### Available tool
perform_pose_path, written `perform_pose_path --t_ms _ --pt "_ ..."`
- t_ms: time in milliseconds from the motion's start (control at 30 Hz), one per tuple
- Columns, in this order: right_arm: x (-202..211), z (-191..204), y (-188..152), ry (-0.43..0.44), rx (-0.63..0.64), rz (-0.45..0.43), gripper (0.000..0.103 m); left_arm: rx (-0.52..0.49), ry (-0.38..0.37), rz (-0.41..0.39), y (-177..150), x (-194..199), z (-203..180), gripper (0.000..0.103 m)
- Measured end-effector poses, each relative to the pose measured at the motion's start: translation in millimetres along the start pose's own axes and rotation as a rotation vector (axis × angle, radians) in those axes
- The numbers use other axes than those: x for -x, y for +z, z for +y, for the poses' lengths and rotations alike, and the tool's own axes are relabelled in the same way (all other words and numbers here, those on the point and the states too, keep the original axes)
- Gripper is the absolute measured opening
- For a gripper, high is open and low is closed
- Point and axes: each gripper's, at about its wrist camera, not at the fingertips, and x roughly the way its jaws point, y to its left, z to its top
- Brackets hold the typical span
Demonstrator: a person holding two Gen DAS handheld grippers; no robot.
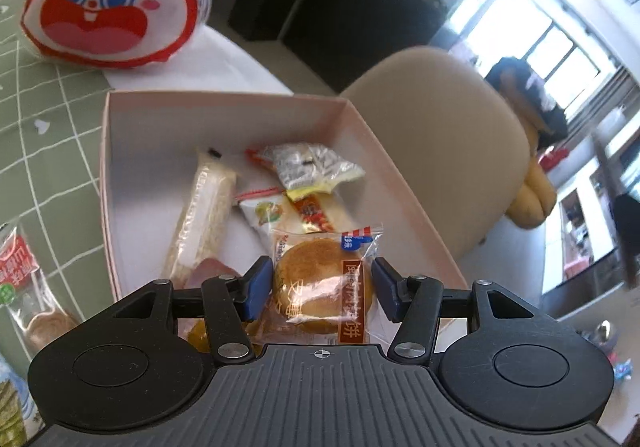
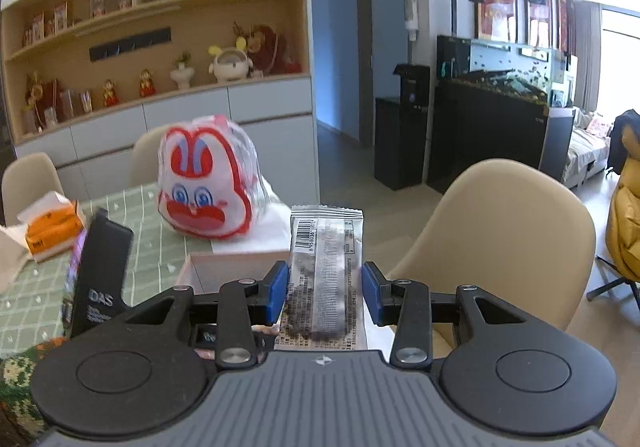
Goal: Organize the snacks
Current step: 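Lower both packets into the pink box and open both tools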
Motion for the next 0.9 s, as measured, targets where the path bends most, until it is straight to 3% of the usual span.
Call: perform_pose_path --t_ms 133,233,367,567,733,900 --pt "-17.2 8.5 -5.5 -0.01 0.028 0.037 0.04 -0.003 -0.071 -0.068 2.2 22.1 8.6 0.06" --pt "-37.6 16.9 -2.3 -0.018 0.032 0.058 0.04 -0.154 -0.019 0.031 -3.5 16.3 -5.3 0.059" --pt "-65.2 23.4 2.4 0.013 -0.02 0.116 0.04 -0.299 0.057 0.002 -21.6 29.8 -19.5 0.055" --pt "-75.4 36.0 0.1 0.048 -0.031 0.144 0.04 -0.229 0.034 -0.14 -16.6 77.5 -3.8 0.056" --pt "-94.3 46.6 4.3 0.106 -0.066 0.186 0.04 -0.106 -0.03 -0.246 -36.3 124.3 27.4 0.055" --pt "-132.6 71.8 2.1 0.122 -0.08 0.241 0.042 -0.053 0.025 -0.256 -56.1 148.3 61.8 0.055"
